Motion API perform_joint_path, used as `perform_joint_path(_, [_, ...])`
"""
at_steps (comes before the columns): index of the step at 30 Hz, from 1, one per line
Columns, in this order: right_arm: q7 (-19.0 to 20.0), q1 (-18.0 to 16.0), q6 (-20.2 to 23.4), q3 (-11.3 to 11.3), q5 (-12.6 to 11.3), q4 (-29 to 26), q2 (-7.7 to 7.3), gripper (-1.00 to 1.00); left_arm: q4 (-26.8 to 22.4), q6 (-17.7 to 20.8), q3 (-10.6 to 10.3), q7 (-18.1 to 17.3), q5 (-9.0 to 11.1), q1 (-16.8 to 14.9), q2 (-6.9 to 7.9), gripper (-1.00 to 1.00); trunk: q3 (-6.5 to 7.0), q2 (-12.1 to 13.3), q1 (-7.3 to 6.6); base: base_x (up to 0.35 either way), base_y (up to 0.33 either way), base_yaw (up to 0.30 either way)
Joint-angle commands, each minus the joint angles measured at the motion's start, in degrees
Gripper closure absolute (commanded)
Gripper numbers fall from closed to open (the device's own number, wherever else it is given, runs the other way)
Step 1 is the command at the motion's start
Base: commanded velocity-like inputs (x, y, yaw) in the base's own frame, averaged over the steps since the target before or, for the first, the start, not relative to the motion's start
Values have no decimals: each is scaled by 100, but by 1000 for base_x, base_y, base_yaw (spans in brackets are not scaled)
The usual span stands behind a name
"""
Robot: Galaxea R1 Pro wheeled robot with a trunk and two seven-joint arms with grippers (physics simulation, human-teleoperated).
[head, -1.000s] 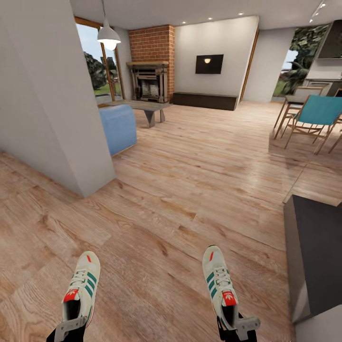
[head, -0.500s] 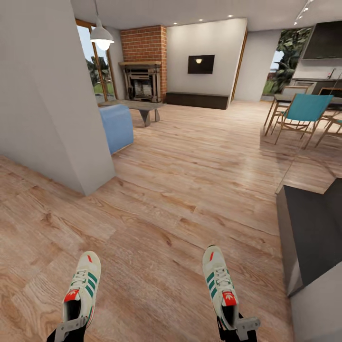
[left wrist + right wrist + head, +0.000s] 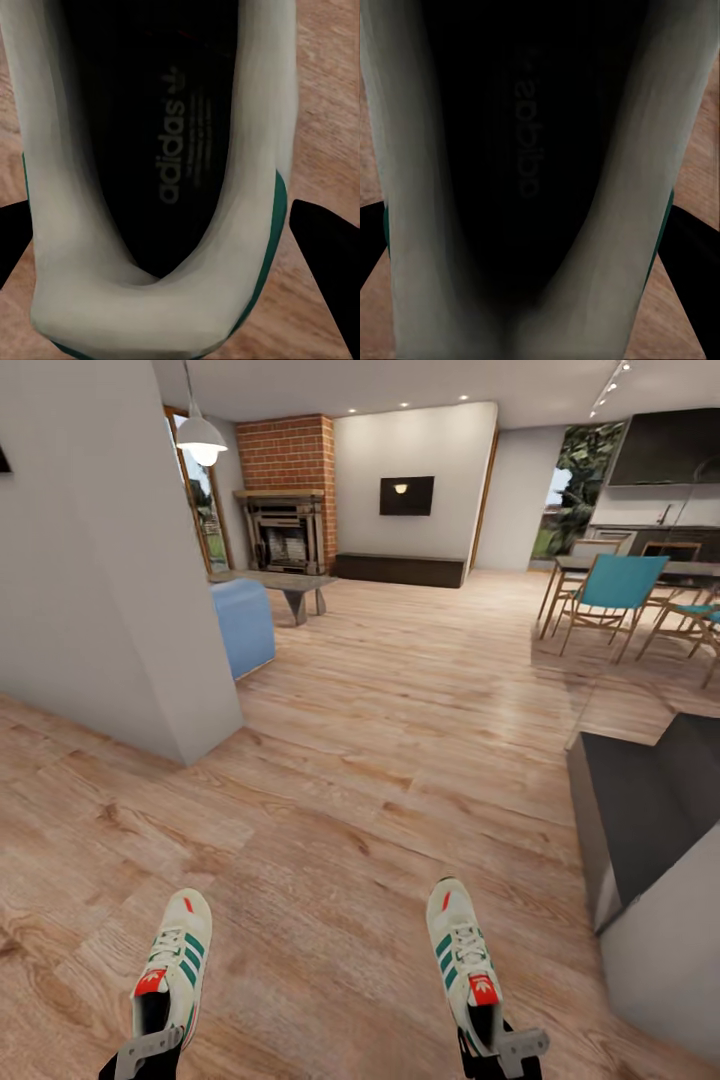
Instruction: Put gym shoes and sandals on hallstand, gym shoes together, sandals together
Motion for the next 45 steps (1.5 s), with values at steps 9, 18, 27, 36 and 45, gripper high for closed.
perform_joint_path(9, [-34, -6, -18, 50, -40, 68, -6, 100, 4, -26, 54, -41, -53, -6, -5, 100, -4, -2, -4, -236, 224, -261])
perform_joint_path(18, [-34, -6, -20, 50, -44, 70, -6, 100, 4, -26, 56, -40, -53, -6, -5, 100, -4, -2, -4, -236, 223, -264])
perform_joint_path(27, [-34, -6, -19, 50, -45, 70, -6, 100, 4, -26, 56, -39, -49, -6, -5, 100, -4, -2, -4, -236, 223, -264])
perform_joint_path(36, [-34, -6, -23, 50, -47, 70, -6, 100, 4, -26, 56, -39, -44, -6, -5, 100, -4, -2, -4, -213, 209, -264])
perform_joint_path(45, [-34, -6, -23, 50, -46, 70, -6, 100, -4, -84, 53, -39, -44, 43, -4, 100, -4, -2, -4, -30, 37, -264])
